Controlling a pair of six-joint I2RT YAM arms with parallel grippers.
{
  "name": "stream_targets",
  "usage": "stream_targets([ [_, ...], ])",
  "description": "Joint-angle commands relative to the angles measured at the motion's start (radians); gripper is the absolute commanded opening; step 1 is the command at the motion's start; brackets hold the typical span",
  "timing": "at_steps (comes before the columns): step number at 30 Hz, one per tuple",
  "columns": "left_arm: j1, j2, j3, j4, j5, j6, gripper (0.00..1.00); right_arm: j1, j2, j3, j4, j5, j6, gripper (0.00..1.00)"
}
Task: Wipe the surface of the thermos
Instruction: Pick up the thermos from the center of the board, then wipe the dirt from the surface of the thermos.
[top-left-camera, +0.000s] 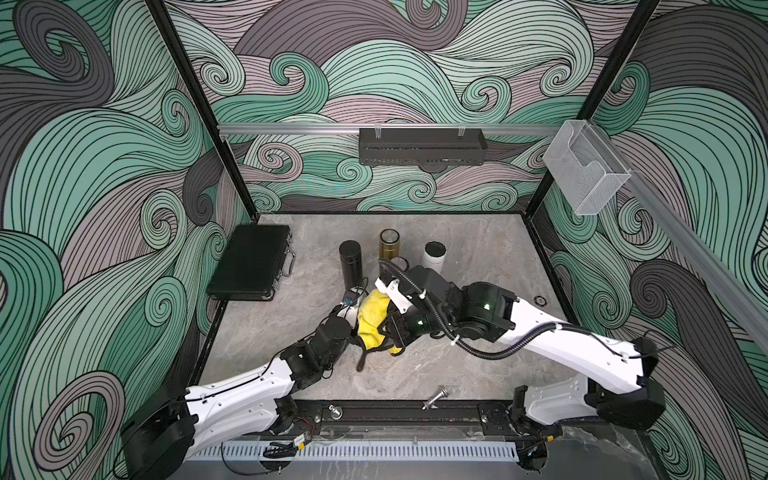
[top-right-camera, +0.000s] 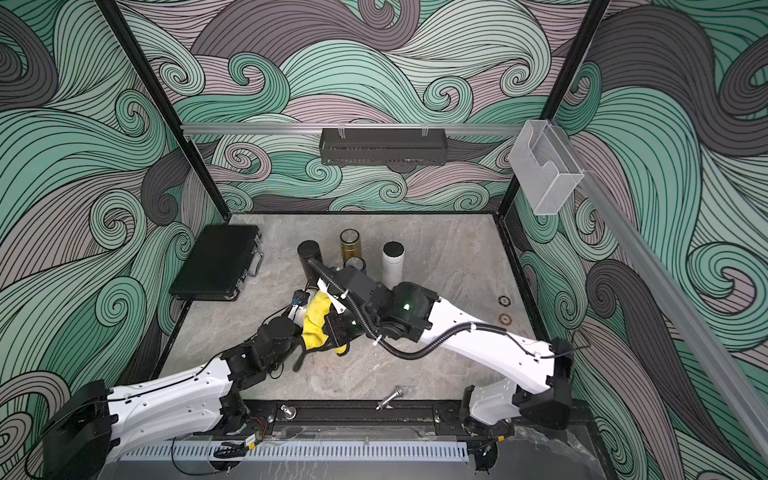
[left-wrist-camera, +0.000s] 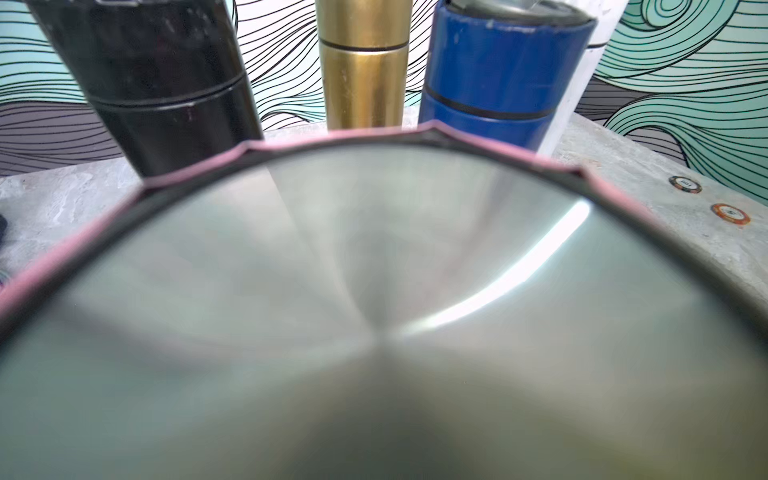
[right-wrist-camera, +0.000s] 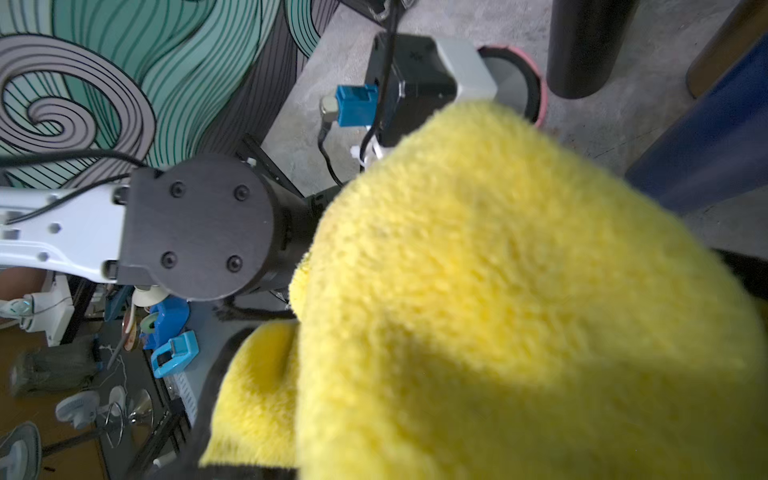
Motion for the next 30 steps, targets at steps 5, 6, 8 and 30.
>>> stream_targets([
  [5, 0.01, -0.215, 0.072, -0.3, 0.052, -0.071, 0.0, -0.001, -0.191, -0.228, 0.184, 0.019, -0.014, 0.0],
  [6, 0.01, -0.263, 0.082, -0.345, 0.062, -0.083, 0.0, -0.001, -0.205, -0.258, 0.21, 0.009, -0.015, 0.0],
  [8, 0.01, -0.34, 0.105, -0.418, 0.081, -0.105, 0.0, 0.0, -0.228, -0.316, 0.256, 0.0, -0.019, 0.0],
  [30, 0.002, -0.13, 0.603, -0.691, 0.026, -0.597, 0.0, 0.229, 0.033, -0.375, 0.726, 0.687, -0.18, 0.0],
])
